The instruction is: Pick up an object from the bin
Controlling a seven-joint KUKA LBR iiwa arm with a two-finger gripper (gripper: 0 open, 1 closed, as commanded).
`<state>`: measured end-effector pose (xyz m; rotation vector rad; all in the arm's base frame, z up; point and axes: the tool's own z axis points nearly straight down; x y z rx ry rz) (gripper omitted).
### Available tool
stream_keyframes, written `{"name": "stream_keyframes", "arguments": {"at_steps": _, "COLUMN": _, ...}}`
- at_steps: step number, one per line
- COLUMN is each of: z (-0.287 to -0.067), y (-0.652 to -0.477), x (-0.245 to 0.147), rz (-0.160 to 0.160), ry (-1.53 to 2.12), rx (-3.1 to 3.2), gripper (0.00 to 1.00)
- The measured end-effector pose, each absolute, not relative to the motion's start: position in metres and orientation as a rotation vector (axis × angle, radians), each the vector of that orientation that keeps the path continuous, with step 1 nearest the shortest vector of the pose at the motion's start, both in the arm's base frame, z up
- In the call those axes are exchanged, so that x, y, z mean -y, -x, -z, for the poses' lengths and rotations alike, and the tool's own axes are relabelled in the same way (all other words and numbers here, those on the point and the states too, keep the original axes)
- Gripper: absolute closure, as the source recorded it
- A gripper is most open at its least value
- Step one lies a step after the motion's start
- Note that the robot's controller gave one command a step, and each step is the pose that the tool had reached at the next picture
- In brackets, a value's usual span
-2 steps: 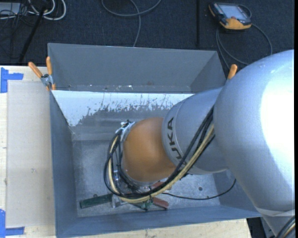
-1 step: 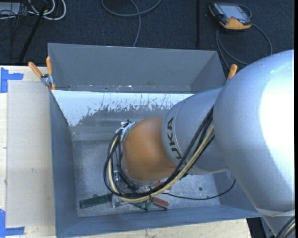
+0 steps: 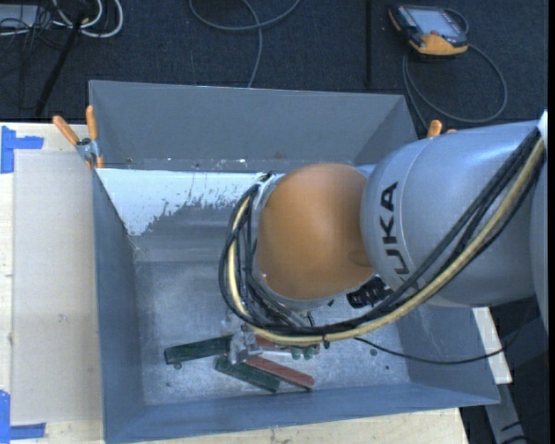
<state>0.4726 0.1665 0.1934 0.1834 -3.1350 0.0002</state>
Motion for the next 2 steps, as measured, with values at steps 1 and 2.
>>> {"name": "stream_keyframes", "arguments": {"at_steps": 1, "z": -0.193, "y": -0.473, "x": -0.166, "rz": 0.000, "ry": -0.182, "rx": 3.135, "gripper": 1.00}}
{"name": "stream_keyframes", "arguments": {"at_steps": 2, "z": -0.303, "y": -0.478, "x": -0.103, "rz": 0.000, "ry": -0.738, "rx": 3.057, "gripper": 1.00}}
